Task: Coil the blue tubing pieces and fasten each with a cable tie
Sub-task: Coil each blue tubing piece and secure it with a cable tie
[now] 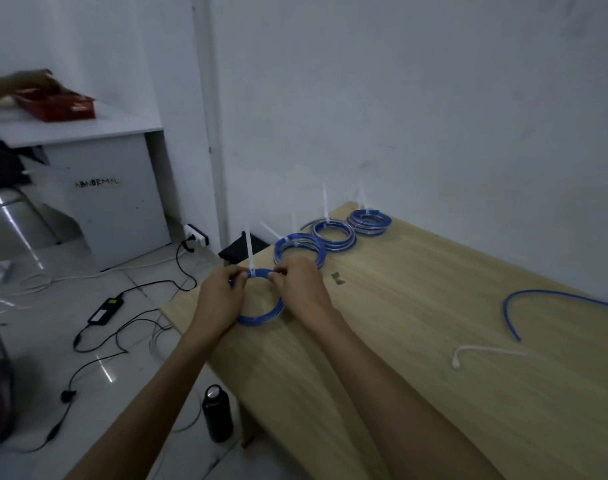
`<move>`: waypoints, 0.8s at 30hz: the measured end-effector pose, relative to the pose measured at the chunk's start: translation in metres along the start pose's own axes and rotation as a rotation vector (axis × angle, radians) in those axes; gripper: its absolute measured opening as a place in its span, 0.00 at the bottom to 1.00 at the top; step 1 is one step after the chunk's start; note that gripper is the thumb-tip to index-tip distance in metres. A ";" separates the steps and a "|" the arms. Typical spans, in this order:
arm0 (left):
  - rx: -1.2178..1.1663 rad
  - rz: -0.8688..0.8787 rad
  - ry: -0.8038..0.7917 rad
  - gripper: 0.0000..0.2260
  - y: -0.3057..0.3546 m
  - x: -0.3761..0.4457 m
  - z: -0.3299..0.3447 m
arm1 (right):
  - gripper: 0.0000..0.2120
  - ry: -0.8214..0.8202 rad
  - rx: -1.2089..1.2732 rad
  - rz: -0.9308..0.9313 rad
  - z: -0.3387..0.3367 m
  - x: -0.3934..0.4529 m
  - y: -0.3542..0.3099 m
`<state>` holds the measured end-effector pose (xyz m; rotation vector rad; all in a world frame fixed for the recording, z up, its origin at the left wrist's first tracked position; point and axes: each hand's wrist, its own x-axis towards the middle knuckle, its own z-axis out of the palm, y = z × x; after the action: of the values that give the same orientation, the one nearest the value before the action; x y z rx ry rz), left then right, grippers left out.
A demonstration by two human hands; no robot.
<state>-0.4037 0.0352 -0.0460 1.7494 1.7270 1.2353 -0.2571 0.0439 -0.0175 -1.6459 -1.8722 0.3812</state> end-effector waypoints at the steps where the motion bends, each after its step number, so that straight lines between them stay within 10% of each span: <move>1: 0.057 0.018 0.042 0.10 -0.004 0.002 0.001 | 0.11 -0.008 -0.015 0.000 0.004 0.001 -0.001; 13: 0.269 0.178 0.217 0.06 0.014 0.012 0.020 | 0.14 0.029 -0.033 0.055 -0.023 -0.009 0.013; 24: 0.062 0.427 -0.168 0.06 0.126 -0.019 0.104 | 0.13 0.174 -0.102 0.243 -0.144 -0.060 0.097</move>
<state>-0.2438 0.0282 -0.0092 2.2690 1.3528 1.1610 -0.0900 -0.0215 0.0224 -1.9180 -1.5922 0.2353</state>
